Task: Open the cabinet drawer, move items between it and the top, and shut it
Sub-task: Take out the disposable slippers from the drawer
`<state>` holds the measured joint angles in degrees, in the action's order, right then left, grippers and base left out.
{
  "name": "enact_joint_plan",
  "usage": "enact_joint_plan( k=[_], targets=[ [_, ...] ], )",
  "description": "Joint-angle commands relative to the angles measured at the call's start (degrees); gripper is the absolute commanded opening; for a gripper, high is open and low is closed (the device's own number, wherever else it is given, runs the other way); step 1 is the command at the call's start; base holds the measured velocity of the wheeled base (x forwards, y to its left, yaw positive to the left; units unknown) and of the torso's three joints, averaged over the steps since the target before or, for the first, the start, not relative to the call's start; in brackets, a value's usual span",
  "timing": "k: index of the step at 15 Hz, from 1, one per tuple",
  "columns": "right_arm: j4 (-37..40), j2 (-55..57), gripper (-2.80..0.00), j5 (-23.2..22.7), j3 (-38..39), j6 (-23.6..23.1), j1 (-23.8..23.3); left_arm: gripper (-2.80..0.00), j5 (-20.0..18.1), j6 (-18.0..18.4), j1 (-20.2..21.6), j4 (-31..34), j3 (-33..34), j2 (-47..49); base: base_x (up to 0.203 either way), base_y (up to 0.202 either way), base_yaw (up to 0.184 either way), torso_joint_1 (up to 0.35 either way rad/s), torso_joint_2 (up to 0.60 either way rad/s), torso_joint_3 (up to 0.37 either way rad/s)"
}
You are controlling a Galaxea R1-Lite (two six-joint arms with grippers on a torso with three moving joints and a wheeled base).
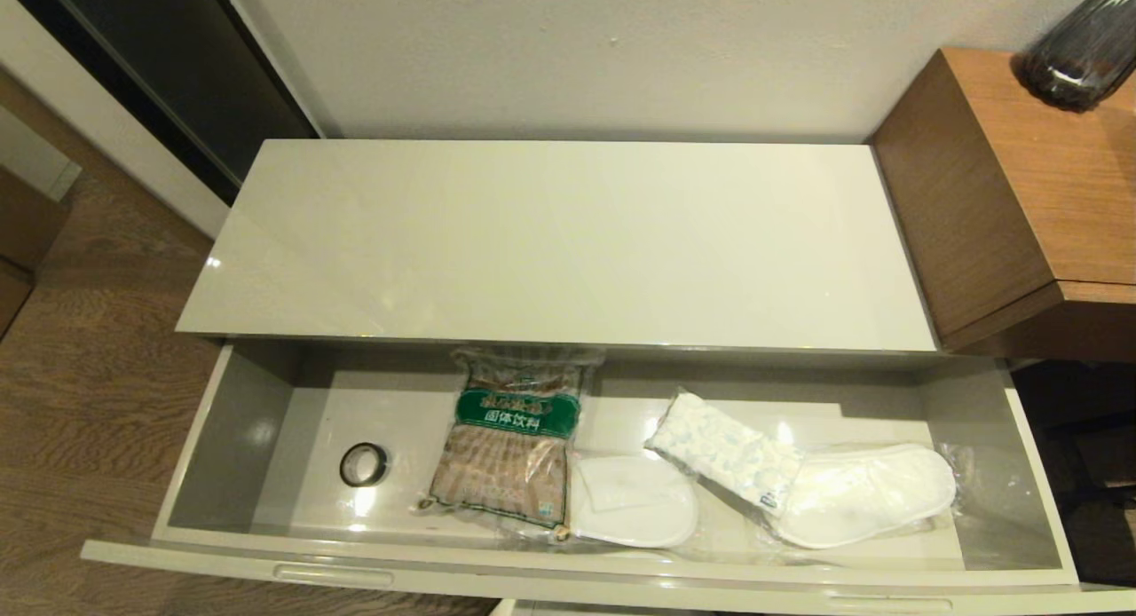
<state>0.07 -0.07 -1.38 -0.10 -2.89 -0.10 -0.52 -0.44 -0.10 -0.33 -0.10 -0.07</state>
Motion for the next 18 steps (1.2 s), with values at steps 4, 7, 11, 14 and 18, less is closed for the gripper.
enact_joint_plan(
  k=[4,7,11,14,18],
  targets=[
    [-0.1,0.1,-2.8,0.0,0.0,0.0,0.0,-2.8,0.0,-0.1,0.0,0.0,0.0,0.1,0.0,0.0,0.0,0.0,0.0,0.0],
    [0.0,0.1,-2.8,0.0,0.0,0.0,0.0,-2.8,0.0,0.0,0.0,0.0,0.0,0.1,0.0,0.0,0.0,0.0,0.0,0.0],
    [-0.1,0.1,-2.8,0.0,0.0,0.0,0.0,-2.8,0.0,-0.1,0.0,0.0,0.0,0.1,0.0,0.0,0.0,0.0,0.0,0.0],
    [0.0,0.1,-2.8,0.0,0.0,-0.1,0.0,-2.8,0.0,-0.1,0.0,0.0,0.0,0.1,0.0,0.0,0.0,0.0,0.0,0.0],
    [-0.1,0.1,-2.8,0.0,0.0,-0.1,0.0,-2.8,0.0,-0.1,0.0,0.0,0.0,0.1,0.0,0.0,0.0,0.0,0.0,0.0]
  ],
)
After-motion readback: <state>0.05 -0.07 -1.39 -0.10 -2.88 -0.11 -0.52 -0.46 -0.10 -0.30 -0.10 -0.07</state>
